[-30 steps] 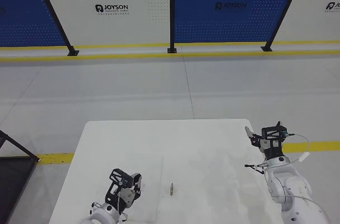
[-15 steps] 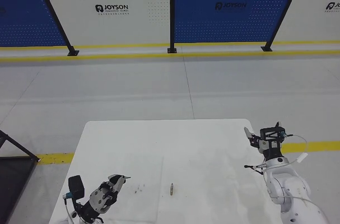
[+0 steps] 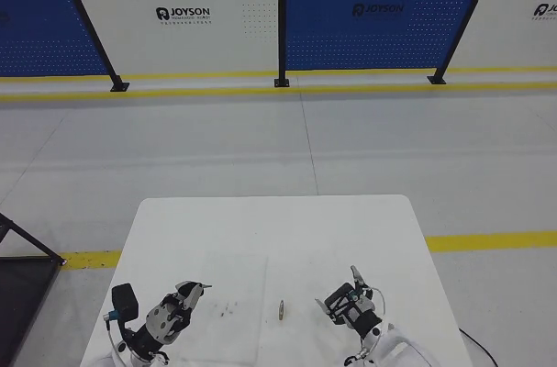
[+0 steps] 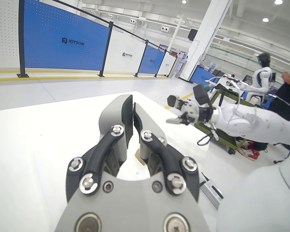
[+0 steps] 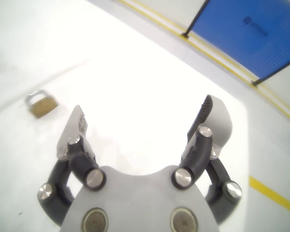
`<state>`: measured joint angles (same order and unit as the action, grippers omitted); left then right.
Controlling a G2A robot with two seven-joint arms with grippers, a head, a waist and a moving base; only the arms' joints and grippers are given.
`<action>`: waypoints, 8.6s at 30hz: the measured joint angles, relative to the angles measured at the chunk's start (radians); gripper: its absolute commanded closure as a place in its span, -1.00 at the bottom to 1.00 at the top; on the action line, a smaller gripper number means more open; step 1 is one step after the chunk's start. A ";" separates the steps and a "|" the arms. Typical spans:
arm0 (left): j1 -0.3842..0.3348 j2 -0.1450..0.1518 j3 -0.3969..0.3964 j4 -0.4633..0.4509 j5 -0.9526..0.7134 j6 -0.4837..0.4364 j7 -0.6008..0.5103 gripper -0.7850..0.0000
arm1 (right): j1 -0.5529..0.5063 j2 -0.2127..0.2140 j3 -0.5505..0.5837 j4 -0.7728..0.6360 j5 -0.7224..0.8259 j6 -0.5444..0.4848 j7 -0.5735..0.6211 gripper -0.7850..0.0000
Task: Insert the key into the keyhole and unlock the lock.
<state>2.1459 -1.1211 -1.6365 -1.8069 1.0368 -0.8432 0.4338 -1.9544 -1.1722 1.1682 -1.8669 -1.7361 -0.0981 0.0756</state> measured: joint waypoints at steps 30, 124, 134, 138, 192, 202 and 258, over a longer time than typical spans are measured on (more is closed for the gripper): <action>0.000 0.000 0.000 0.000 0.000 0.000 0.000 1.00 | 0.247 -0.114 -0.363 0.331 0.248 0.178 0.026 0.51; -0.218 -0.001 0.595 0.055 -0.539 -0.169 0.122 1.00 | 0.240 -0.135 -0.329 0.231 0.988 -0.689 -0.702 1.00; -0.238 -0.007 0.608 0.076 -0.508 -0.169 0.189 1.00 | 0.239 -0.139 -0.332 0.230 0.976 -0.686 -0.706 1.00; -0.241 -0.007 0.610 0.080 -0.497 -0.169 0.206 1.00 | 0.240 -0.142 -0.336 0.230 0.972 -0.683 -0.701 1.00; -0.273 -0.043 0.637 0.138 -0.398 -0.169 0.307 0.97 | 0.259 -0.148 -0.364 0.240 0.935 -0.626 -0.722 1.00; -0.269 -0.051 0.630 0.144 -0.391 -0.169 0.299 -0.20 | 0.257 -0.146 -0.364 0.237 0.938 -0.623 -0.723 1.00; -0.219 -0.013 0.502 0.126 -0.102 -0.078 0.341 1.00 | 0.208 -0.117 -0.299 0.165 0.971 -0.592 -0.501 1.00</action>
<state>1.9270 -1.1340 -1.1345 -1.6811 0.9346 -0.9215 0.7745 -1.7465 -1.2891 0.8690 -1.7021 -0.7653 -0.6897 -0.4256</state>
